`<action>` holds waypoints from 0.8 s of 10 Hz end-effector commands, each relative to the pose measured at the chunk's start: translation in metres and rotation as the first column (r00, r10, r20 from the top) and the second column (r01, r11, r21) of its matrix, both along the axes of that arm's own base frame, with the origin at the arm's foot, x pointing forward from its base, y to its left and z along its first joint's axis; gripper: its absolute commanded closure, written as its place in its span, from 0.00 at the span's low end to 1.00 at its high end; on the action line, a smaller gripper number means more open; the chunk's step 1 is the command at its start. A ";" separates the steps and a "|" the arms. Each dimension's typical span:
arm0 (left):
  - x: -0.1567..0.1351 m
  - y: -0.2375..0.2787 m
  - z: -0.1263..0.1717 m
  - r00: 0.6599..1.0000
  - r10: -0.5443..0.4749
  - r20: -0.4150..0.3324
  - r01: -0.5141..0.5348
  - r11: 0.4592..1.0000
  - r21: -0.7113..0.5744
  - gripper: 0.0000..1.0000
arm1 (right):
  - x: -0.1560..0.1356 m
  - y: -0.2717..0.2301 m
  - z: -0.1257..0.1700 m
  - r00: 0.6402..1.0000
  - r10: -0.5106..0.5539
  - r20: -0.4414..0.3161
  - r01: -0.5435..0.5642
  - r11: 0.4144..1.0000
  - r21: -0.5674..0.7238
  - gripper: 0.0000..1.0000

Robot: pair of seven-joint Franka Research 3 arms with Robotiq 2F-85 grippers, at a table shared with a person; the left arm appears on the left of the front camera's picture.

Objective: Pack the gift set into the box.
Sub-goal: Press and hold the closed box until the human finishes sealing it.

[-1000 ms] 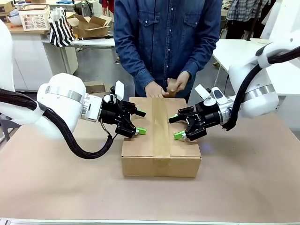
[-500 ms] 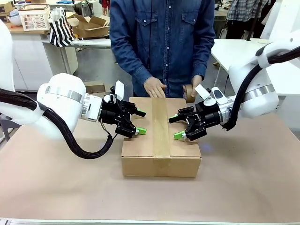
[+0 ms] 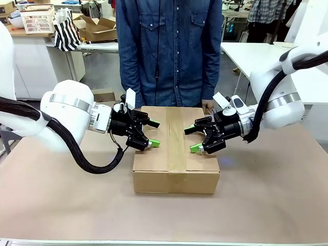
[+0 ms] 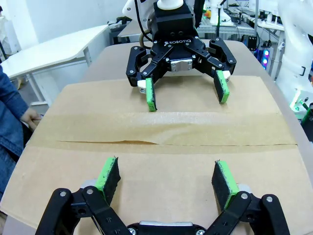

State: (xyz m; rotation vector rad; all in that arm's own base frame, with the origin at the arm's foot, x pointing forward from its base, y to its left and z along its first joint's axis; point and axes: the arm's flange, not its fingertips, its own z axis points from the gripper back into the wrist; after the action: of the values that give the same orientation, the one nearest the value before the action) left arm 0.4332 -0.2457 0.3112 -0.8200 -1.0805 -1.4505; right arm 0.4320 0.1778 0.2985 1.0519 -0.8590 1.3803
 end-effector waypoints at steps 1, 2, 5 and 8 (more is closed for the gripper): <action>0.000 0.002 -0.003 1.000 -0.004 0.011 0.004 1.000 0.002 0.00 | 0.000 0.000 0.000 1.000 0.000 0.003 0.000 1.000 -0.004 0.00; 0.000 0.002 -0.003 1.000 -0.004 0.011 0.004 1.000 0.002 0.00 | 0.000 0.000 0.000 1.000 0.000 0.003 0.000 1.000 -0.004 0.00; 0.000 0.002 -0.003 1.000 -0.004 0.011 0.004 1.000 0.002 0.00 | 0.000 0.000 0.000 1.000 0.000 0.003 0.000 1.000 -0.004 0.00; 0.000 0.002 -0.003 1.000 -0.004 0.011 0.004 1.000 0.002 0.00 | 0.000 0.000 0.000 1.000 0.000 0.003 0.000 1.000 -0.004 0.00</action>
State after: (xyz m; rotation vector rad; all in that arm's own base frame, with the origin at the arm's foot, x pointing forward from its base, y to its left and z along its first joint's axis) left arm 0.4332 -0.2457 0.3112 -0.8200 -1.0805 -1.4505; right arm 0.4320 0.1778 0.2985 1.0519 -0.8590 1.3803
